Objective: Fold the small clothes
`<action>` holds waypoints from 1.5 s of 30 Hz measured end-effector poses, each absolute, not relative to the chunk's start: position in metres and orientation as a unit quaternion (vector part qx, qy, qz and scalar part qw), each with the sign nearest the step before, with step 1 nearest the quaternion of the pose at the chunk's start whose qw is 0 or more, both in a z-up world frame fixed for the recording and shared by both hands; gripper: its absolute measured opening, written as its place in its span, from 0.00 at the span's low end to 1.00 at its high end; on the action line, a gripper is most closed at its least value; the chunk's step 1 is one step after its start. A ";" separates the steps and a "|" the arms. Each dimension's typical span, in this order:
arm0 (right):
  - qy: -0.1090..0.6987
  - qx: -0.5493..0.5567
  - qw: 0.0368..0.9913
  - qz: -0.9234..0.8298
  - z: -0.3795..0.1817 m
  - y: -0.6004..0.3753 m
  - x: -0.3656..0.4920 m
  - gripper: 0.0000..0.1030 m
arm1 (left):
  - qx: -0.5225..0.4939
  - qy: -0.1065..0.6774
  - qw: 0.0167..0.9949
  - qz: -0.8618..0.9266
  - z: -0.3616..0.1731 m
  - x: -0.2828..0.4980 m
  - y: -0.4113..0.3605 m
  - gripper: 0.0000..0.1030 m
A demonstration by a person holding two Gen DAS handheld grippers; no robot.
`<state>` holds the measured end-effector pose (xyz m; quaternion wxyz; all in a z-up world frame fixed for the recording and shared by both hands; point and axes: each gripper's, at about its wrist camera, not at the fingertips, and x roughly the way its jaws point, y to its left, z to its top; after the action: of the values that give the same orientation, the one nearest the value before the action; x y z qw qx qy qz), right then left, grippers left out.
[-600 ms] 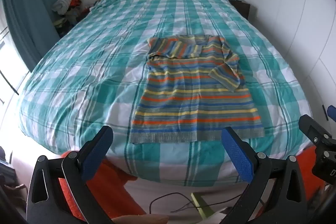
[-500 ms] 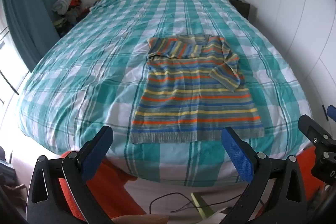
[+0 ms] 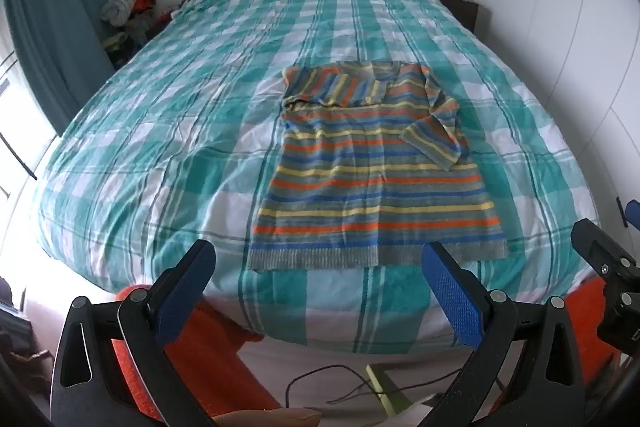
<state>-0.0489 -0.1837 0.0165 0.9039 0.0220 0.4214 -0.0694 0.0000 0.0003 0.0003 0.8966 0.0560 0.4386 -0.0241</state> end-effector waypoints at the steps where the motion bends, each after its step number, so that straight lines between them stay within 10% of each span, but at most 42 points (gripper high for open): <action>1: 0.422 0.022 0.904 -0.069 0.016 -0.184 -0.049 1.00 | 0.056 0.439 0.896 -0.024 -0.003 -0.001 0.003 1.00; 45: 0.421 0.002 0.901 -0.106 0.017 -0.189 -0.043 1.00 | 0.051 0.442 0.895 -0.042 -0.024 -0.014 0.006 1.00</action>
<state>-0.0433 -0.1885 0.0171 0.9008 0.0019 0.4211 -0.1056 -0.0137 0.0058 -0.0243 0.8947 0.0511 0.4418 -0.0422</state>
